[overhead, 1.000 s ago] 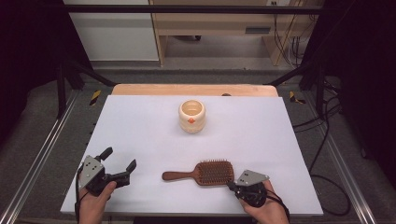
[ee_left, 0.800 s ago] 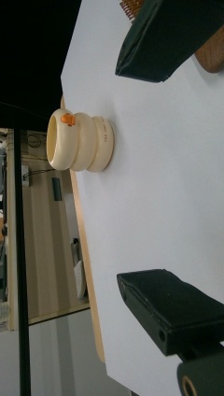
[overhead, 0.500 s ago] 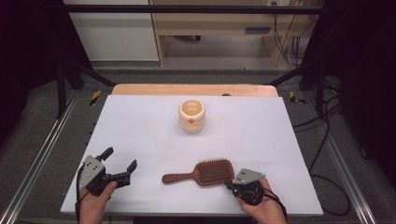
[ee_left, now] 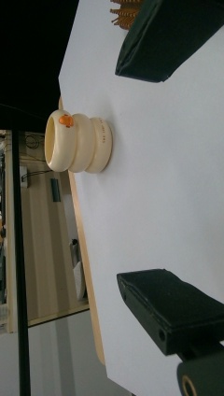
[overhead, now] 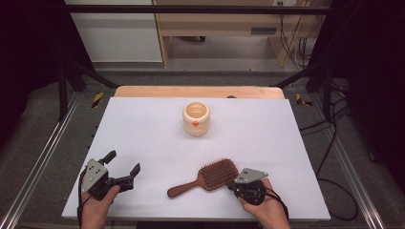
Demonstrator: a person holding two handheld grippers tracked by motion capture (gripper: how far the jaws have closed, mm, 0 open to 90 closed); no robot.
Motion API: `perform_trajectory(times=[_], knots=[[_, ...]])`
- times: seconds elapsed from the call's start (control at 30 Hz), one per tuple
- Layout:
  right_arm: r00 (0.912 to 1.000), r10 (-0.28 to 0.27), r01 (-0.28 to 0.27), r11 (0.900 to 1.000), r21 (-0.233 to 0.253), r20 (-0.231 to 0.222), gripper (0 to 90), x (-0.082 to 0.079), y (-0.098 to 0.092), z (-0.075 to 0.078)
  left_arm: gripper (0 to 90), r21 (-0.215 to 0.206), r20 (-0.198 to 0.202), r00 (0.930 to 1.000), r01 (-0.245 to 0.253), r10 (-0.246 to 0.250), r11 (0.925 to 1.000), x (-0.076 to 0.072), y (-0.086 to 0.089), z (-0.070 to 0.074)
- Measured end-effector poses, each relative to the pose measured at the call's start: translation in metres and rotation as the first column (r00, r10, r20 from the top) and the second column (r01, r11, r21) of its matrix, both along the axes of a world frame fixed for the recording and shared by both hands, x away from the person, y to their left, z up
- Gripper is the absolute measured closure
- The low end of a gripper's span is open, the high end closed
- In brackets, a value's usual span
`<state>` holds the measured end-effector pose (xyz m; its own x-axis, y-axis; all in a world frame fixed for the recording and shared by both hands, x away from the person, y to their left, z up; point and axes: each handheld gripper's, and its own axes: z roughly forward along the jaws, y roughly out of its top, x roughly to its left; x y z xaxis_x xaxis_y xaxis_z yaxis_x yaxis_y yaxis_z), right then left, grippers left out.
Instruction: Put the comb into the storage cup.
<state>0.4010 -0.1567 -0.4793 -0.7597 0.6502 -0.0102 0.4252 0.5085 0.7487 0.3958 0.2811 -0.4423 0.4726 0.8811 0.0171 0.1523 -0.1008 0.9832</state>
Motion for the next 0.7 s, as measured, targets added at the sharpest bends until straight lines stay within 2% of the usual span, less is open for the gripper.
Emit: perform_trajectory(times=[0.7], knots=[[1.0000, 0.001, -0.001, 1.000, 0.010, 0.003, 90.0, 0.0062, 0.0065, 0.0008, 2.7, 0.032, -0.005, 0.9998, 0.020, -0.020, 0.9993, -0.0001, -0.0069, -0.0014]])
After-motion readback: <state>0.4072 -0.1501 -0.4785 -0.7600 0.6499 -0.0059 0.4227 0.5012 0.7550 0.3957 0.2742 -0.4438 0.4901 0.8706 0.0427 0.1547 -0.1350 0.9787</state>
